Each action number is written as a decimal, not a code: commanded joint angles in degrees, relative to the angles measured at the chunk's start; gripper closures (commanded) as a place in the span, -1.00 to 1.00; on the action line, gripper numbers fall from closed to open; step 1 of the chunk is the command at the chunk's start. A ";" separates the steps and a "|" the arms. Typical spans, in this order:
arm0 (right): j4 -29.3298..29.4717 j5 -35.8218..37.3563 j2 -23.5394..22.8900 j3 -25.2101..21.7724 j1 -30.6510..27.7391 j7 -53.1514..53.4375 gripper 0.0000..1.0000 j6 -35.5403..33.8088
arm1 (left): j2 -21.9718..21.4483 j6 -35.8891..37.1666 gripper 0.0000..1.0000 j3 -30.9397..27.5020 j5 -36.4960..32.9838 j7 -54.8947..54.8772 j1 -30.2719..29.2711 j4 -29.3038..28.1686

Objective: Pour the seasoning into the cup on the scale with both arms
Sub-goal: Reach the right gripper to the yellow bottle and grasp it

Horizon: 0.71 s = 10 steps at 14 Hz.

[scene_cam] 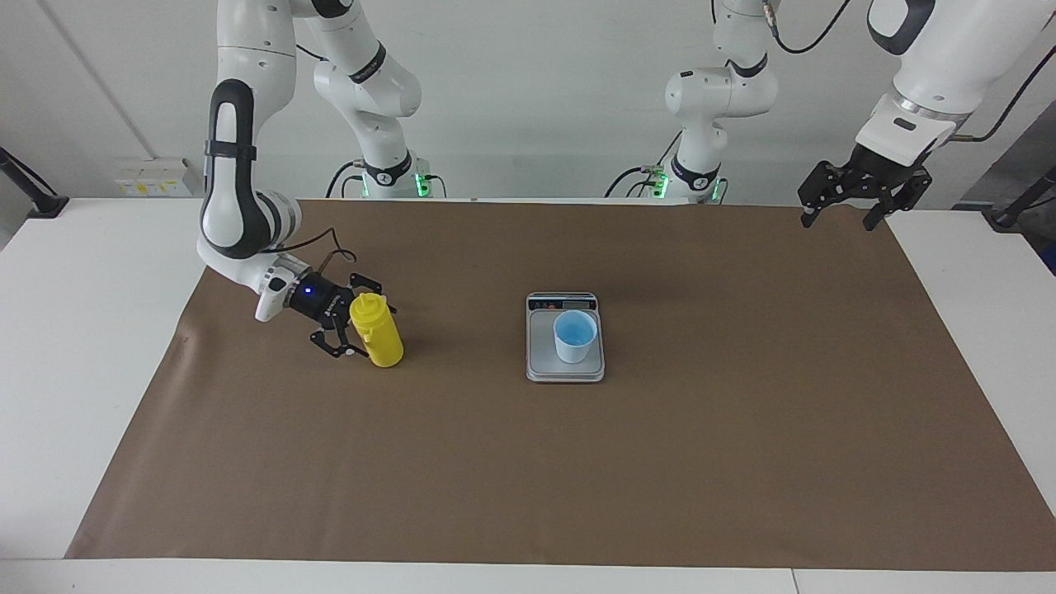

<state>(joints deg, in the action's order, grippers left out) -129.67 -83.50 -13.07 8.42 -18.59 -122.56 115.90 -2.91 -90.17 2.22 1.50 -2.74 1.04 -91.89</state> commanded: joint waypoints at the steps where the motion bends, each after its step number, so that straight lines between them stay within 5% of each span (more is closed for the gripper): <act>1: 0.74 -1.58 -0.91 0.02 0.05 -0.93 -1.00 0.38 | -0.96 0.52 -1.00 0.33 0.34 -0.78 -0.69 -0.75; 2: 0.74 -1.58 -0.91 0.10 0.05 -1.10 -0.99 0.38 | -0.96 0.52 -1.00 0.24 0.34 -0.78 -0.69 -0.75; 7: 2.93 -0.97 -0.47 0.36 0.22 -2.08 0.90 0.38 | -0.96 0.52 -1.00 0.24 0.34 -0.78 -0.69 -0.75; 10: 4.51 3.49 3.12 0.28 2.77 3.26 1.00 2.56 | -0.96 0.52 -1.00 0.24 0.34 -0.78 -0.69 -0.75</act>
<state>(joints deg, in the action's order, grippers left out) -126.31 -83.01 -13.09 8.46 -17.30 -123.39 116.21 -2.91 -90.17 2.22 1.50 -2.73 1.04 -91.89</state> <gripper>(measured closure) 0.436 0.000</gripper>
